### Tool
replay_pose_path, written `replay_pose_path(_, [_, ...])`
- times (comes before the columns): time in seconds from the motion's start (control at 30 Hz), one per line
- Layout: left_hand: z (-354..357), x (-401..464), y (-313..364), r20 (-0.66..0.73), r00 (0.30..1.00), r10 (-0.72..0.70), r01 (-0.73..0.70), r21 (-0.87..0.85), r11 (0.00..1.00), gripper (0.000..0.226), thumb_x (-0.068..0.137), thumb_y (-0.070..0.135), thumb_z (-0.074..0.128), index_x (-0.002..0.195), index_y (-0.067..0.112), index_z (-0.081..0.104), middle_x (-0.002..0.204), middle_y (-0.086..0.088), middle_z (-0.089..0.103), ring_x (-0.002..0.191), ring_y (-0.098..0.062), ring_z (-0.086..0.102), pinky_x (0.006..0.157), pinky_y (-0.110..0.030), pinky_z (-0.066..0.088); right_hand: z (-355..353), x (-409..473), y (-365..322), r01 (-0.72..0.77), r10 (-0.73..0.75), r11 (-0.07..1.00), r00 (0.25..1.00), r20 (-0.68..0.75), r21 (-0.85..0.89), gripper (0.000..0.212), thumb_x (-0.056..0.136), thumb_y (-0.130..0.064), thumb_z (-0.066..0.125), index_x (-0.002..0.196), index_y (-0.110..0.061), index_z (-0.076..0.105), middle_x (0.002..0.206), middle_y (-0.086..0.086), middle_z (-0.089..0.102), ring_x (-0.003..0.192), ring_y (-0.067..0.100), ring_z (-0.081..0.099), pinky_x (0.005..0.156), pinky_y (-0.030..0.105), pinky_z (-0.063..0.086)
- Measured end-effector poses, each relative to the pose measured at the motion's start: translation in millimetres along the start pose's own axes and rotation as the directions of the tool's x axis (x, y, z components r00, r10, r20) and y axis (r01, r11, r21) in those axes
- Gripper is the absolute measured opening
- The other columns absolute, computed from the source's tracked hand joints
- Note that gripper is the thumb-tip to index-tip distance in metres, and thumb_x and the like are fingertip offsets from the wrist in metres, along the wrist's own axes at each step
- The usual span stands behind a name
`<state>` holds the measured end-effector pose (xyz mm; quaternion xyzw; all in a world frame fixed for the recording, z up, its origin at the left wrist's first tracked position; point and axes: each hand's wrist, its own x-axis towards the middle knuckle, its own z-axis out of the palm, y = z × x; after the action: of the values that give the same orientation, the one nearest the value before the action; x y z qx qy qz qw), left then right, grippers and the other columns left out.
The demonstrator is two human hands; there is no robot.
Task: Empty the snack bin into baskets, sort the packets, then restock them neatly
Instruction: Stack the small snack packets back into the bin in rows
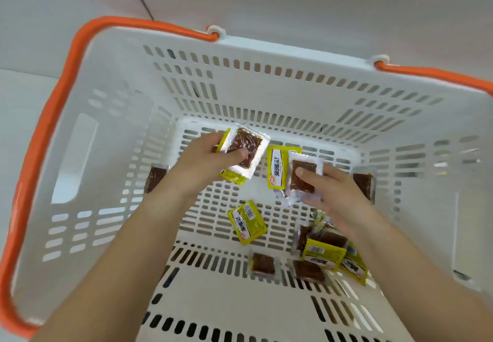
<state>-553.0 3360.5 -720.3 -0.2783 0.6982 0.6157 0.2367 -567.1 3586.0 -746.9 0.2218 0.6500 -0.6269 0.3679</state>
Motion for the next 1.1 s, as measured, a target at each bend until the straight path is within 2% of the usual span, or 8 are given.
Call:
replay_pose_path(0.2, [15.8,1.5,-5.4,-0.143,0.987,0.066,-0.065,0.011,0.998,0.020,0.087,0.020,0.067,0.102,0.008,0.063,0.088,-0.005,0.067,0.081,-0.014,0.066,0.060,-0.015,0.046,6.4,-6.0,-1.8,-0.014,0.015,0.992,1.000,-0.011,0.128,0.009,0.088,-0.010,0.064,0.086,-0.016,0.070,0.079,-0.004,0.072,0.073,0.007,0.069,0.066,0.024,0.048])
replay_pose_path(0.3, [34.6,-1.6,-1.5,-0.110,0.982,0.150,-0.137,0.118,0.983,0.023,0.087,0.016,0.066,0.097,-0.001,0.055,0.073,-0.003,0.062,0.064,-0.008,0.064,0.050,-0.013,0.044,13.5,-5.1,1.5,0.030,-0.022,0.995,0.997,-0.078,0.091,0.023,0.086,-0.018,0.068,0.092,0.001,0.059,0.092,0.017,0.063,0.095,0.022,0.066,0.084,0.038,0.053])
replay_pose_path(0.37, [44.5,-2.9,-3.5,-0.067,0.984,0.162,-0.149,0.166,0.975,0.029,0.086,0.022,0.068,0.097,0.000,0.052,0.071,-0.004,0.060,0.061,-0.018,0.060,0.053,-0.021,0.043,16.9,-7.1,0.5,0.046,-0.038,0.996,0.994,-0.102,0.073,0.023,0.086,-0.022,0.068,0.094,-0.002,0.060,0.096,0.019,0.057,0.106,0.029,0.060,0.099,0.047,0.045])
replay_pose_path(0.53, [48.8,-4.2,-9.2,-0.011,0.996,0.087,-0.087,0.004,0.996,0.017,0.091,0.020,0.063,0.107,0.014,0.060,0.097,-0.005,0.071,0.089,-0.015,0.069,0.084,-0.032,0.056,19.7,-13.5,-1.1,0.080,-0.071,0.991,0.994,-0.089,0.104,0.014,0.088,-0.021,0.065,0.102,-0.021,0.068,0.108,0.009,0.069,0.106,0.020,0.064,0.098,0.047,0.046])
replay_pose_path(0.67, [42.8,-4.8,-12.2,0.027,0.997,0.076,-0.075,-0.023,0.997,0.017,0.094,0.016,0.057,0.096,0.026,0.070,0.089,0.014,0.074,0.084,0.003,0.067,0.067,-0.005,0.047,18.9,-13.6,-1.0,0.065,-0.047,0.976,0.995,-0.087,0.207,0.008,0.088,-0.017,0.065,0.096,-0.018,0.067,0.102,0.002,0.070,0.103,0.018,0.064,0.086,0.038,0.046])
replay_pose_path(0.83, [41.4,-0.1,-14.1,0.003,0.997,-0.080,0.079,-0.184,0.980,0.014,0.091,0.031,0.062,0.096,0.023,0.072,0.095,0.005,0.075,0.093,-0.010,0.069,0.084,-0.028,0.050,17.7,-12.0,-0.8,0.166,-0.146,0.980,0.974,-0.174,0.109,0.014,0.086,-0.024,0.069,0.096,-0.016,0.062,0.090,0.007,0.050,0.092,0.030,0.059,0.094,0.044,0.045])
replay_pose_path(0.97, [35.4,6.0,-14.1,0.058,0.972,-0.229,0.236,-0.244,0.941,0.060,0.065,0.052,0.074,0.113,0.017,0.067,0.109,-0.005,0.071,0.107,-0.027,0.064,0.103,-0.049,0.043,18.8,-17.4,-7.1,0.314,-0.295,0.940,0.945,-0.140,0.134,0.014,0.088,-0.008,0.064,0.097,-0.020,0.065,0.085,0.007,0.061,0.089,0.022,0.063,0.087,0.032,0.050])
replay_pose_path(1.1, [28.7,7.4,-17.7,0.212,0.925,-0.317,0.358,-0.201,0.912,0.030,0.089,0.033,0.061,0.109,0.012,0.069,0.096,-0.008,0.073,0.076,-0.021,0.068,0.066,-0.029,0.057,23.5,-26.3,-8.4,0.581,-0.587,0.802,0.810,-0.006,-0.139,0.029,0.085,0.001,0.066,0.100,-0.023,0.064,0.096,-0.017,0.071,0.098,-0.001,0.064,0.087,0.016,0.049])
